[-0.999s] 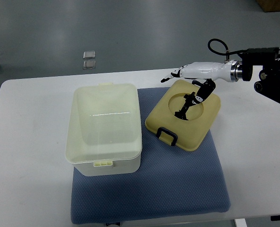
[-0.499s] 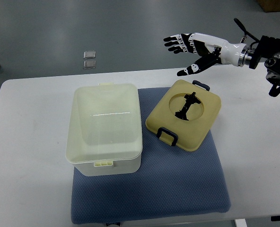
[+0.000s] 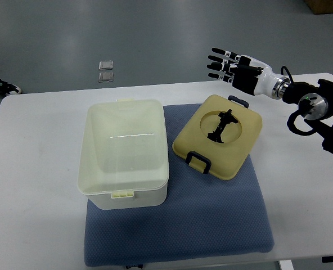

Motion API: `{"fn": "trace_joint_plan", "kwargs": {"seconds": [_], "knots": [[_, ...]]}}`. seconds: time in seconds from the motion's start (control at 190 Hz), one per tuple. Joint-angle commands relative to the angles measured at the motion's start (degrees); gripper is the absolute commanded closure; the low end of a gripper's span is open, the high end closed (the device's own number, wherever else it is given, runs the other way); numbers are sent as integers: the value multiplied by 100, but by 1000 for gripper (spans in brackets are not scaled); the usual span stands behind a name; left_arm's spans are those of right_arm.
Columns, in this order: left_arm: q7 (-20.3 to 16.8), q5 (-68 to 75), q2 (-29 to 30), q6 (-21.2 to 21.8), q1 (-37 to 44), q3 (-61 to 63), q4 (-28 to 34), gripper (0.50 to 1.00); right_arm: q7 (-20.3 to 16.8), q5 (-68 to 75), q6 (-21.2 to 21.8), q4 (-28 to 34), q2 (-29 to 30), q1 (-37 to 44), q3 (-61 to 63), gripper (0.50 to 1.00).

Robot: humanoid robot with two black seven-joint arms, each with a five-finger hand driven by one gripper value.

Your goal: Open white storage box with right hand

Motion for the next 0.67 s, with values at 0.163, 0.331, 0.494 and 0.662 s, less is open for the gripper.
{"fn": "trace_joint_plan", "kwargs": {"seconds": [0.163, 0.331, 0.494, 0.662], "knots": [[0, 0, 0, 0, 0, -4, 0, 500, -97, 429, -253, -266, 405, -47, 275, 574], [0, 0, 0, 0, 0, -4, 0, 500, -53, 332, -218, -292, 467, -179, 381, 574], [0, 0, 0, 0, 0, -4, 0, 500, -53, 324, -218, -292, 458, -179, 381, 574], [0, 0, 0, 0, 0, 4, 0, 500, -36, 324, -209, -292, 467, -188, 381, 574]]}}
